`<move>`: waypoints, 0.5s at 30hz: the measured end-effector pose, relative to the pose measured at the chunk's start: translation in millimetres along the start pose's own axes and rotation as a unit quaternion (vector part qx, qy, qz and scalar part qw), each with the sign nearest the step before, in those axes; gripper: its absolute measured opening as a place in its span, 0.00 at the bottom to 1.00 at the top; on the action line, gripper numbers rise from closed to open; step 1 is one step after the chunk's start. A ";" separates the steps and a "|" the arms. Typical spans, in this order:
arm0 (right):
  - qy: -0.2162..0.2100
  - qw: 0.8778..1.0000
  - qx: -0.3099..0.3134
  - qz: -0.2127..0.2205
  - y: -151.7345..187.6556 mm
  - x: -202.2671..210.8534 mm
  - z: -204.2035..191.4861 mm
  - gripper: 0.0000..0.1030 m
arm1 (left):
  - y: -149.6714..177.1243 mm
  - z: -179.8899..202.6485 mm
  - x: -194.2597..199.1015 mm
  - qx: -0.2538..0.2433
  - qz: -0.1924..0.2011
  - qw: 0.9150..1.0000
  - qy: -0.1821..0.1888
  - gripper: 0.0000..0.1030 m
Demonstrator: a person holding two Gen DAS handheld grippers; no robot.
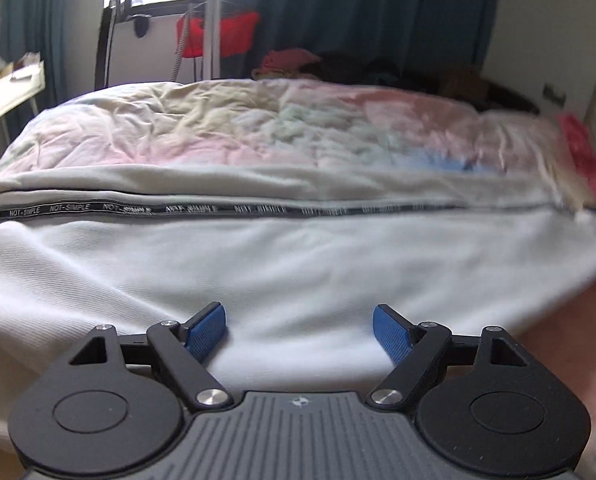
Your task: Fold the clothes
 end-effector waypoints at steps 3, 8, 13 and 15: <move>0.017 0.999 0.039 0.010 1.9 -1.5 -3.7 0.61 | 3.8 4.3 -1.9 -0.009 -0.002 1.000 -0.013 0.81; 0.075 0.992 0.095 0.019 4.8 -2.0 -13.3 0.23 | 1.7 1.2 -0.4 -0.006 -0.004 1.000 -0.007 0.83; 0.071 0.976 0.194 0.074 11.5 14.4 -63.4 0.13 | -0.8 0.9 1.2 -0.008 -0.001 1.000 -0.006 0.84; 0.056 0.964 0.242 0.096 21.5 24.9 -94.1 0.13 | -1.9 0.0 2.5 -0.008 0.002 1.000 -0.007 0.84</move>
Point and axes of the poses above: each gripper's, at about its wrist camera, not at the fingertips, and x roughly against the way its jaws point, z to its right, y to its underside, the point moved 6 cm from there along -x, roughly the way its jaws point, and after that the axes turned 5 degrees about z, right-handed, at the moved point
